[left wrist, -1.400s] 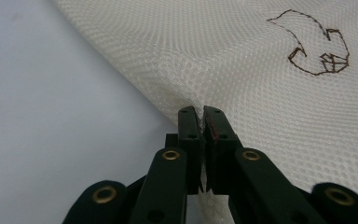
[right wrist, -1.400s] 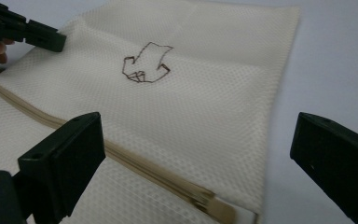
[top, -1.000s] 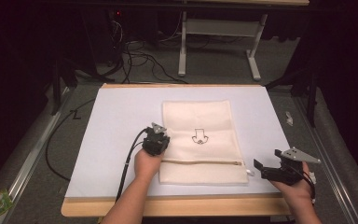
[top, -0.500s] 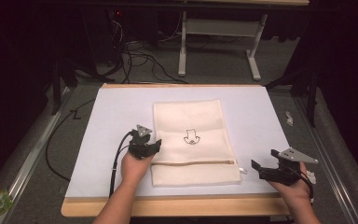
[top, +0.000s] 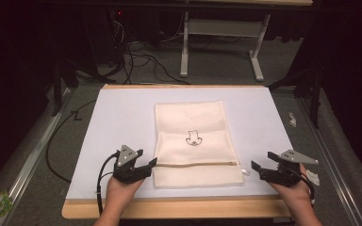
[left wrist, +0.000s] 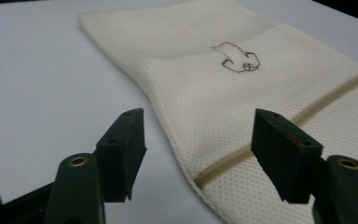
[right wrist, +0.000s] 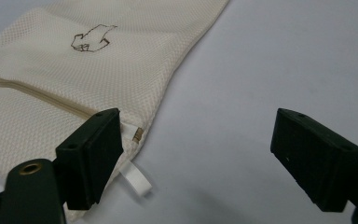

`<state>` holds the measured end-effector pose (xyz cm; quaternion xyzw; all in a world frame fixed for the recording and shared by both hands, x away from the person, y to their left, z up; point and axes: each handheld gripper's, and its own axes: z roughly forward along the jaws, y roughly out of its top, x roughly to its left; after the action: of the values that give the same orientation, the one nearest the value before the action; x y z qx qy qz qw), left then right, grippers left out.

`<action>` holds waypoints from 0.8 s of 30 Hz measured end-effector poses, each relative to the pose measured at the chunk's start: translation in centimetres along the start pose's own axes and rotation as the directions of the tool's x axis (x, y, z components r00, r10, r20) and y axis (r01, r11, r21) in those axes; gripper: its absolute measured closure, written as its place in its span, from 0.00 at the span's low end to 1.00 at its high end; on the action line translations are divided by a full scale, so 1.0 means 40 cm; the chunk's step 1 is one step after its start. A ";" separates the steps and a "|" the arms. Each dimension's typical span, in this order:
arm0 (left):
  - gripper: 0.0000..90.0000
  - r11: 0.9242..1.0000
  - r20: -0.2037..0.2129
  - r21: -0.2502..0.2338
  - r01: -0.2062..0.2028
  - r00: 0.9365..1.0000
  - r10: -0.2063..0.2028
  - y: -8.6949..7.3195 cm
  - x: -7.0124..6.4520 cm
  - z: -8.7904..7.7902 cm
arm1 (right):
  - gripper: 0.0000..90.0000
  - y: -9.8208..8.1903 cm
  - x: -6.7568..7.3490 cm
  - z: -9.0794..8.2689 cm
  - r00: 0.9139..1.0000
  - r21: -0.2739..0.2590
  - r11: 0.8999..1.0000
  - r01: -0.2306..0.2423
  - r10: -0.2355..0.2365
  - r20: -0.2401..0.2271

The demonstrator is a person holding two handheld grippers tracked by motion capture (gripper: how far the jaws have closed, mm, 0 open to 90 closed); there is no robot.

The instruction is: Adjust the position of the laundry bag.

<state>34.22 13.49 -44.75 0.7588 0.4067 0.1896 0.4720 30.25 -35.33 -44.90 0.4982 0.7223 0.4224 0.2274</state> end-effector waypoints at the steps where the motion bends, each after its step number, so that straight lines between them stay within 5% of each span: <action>1: 0.39 1.000 -0.002 -0.009 0.002 1.000 -0.002 0.000 0.006 0.001 | 0.30 0.003 0.008 0.001 1.000 -0.005 1.000 -0.004 0.004 -0.004; 7: 0.38 1.000 -0.003 -0.025 -0.003 1.000 0.003 -0.001 0.016 0.002 | 0.39 0.046 0.046 0.024 1.000 0.002 1.000 -0.001 0.001 -0.014; 13: 0.37 0.999 -0.002 -0.035 -0.008 1.000 0.008 0.003 0.023 -0.002 | 0.46 0.086 0.038 0.056 0.999 -0.001 1.000 -0.031 0.031 0.013; 14: 0.39 0.999 0.001 -0.036 -0.008 1.000 0.008 0.004 0.024 0.000 | 0.54 0.080 0.033 0.061 0.997 -0.044 0.997 -0.070 0.070 0.009; 17: 0.39 0.999 -0.001 -0.034 -0.019 1.000 0.019 0.008 0.022 0.007 | 0.62 0.064 0.033 0.070 0.994 -0.035 0.994 -0.106 0.105 -0.025; 19: 0.39 0.999 -0.011 -0.035 -0.034 0.999 0.033 0.010 0.017 0.013 | 0.72 0.061 0.041 0.074 0.998 0.005 0.998 -0.055 0.055 -0.011; 20: 0.40 0.999 -0.015 -0.035 -0.040 0.999 0.039 0.012 0.012 0.015 | 0.83 0.051 0.042 0.074 0.997 0.025 0.998 -0.064 0.065 -0.040; 24: 0.40 0.998 -0.026 -0.038 -0.051 0.998 0.050 0.012 0.006 0.011 | 1.00 0.043 0.056 0.069 0.999 0.056 0.998 -0.019 0.022 -0.050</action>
<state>34.87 13.31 -44.58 0.7573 0.3893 0.2187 0.4766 32.33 -31.98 -44.72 0.5006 0.7341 0.4171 0.1910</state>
